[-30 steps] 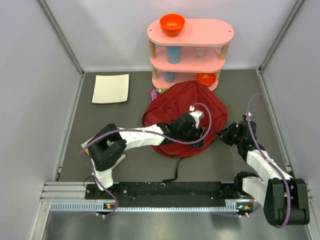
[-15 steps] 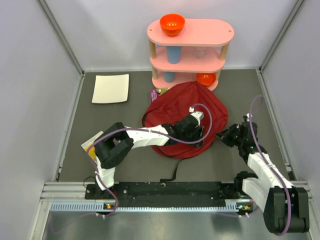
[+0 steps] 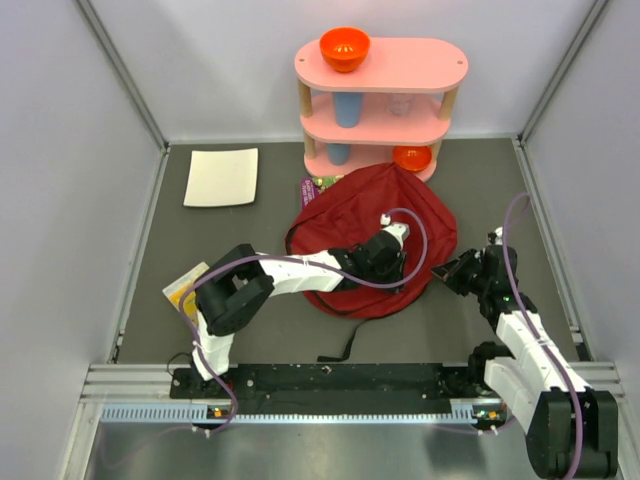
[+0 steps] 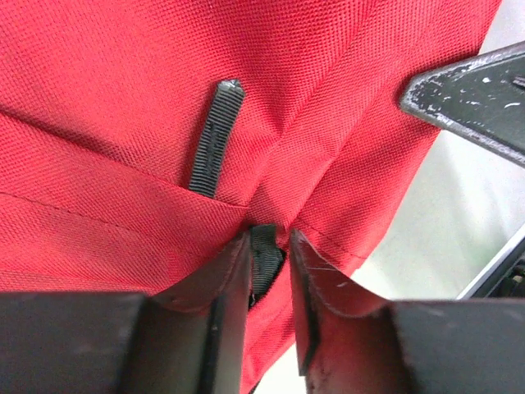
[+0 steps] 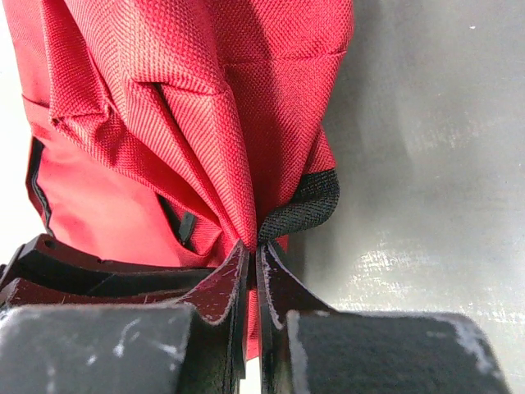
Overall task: Pack the student bag
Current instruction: Unzip the student bag at the center of the board.
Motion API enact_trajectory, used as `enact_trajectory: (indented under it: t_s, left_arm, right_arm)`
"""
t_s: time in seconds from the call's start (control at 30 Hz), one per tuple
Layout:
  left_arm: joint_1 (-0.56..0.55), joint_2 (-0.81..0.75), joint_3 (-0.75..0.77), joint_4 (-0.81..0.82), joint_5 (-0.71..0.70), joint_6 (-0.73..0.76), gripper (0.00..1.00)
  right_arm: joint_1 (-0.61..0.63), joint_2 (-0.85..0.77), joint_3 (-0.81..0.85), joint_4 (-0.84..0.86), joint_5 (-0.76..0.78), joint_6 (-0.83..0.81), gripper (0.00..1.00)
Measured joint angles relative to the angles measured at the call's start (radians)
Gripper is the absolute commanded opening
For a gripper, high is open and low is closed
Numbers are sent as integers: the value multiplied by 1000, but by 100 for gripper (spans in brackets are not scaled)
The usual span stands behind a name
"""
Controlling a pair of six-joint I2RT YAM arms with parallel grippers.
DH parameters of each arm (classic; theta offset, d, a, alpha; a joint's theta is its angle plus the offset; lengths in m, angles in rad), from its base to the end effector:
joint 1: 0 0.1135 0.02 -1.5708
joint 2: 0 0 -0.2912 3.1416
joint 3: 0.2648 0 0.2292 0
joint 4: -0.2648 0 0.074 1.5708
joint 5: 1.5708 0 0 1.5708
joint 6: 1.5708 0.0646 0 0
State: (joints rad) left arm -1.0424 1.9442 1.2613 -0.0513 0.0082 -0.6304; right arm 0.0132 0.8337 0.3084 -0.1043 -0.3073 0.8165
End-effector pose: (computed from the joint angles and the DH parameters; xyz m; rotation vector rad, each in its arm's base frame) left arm 0.2206 -0.3790 0.1987 0.5083 2.4102 -0.8195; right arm 0.1550 0.0216 0.1902 0.7247 2.1649 0.7892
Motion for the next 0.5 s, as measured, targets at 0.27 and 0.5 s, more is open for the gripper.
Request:
enact_trajectory:
  t_s: [0.27,0.5]
  left_arm:
    - [0,9,0,2,0,8,0]
    - [0,-1,-42,44,14,12,0]
  right_arm:
    - [0,0,0,-11,0,0,2]
    - [0,41,0,-11,18,-3,2]
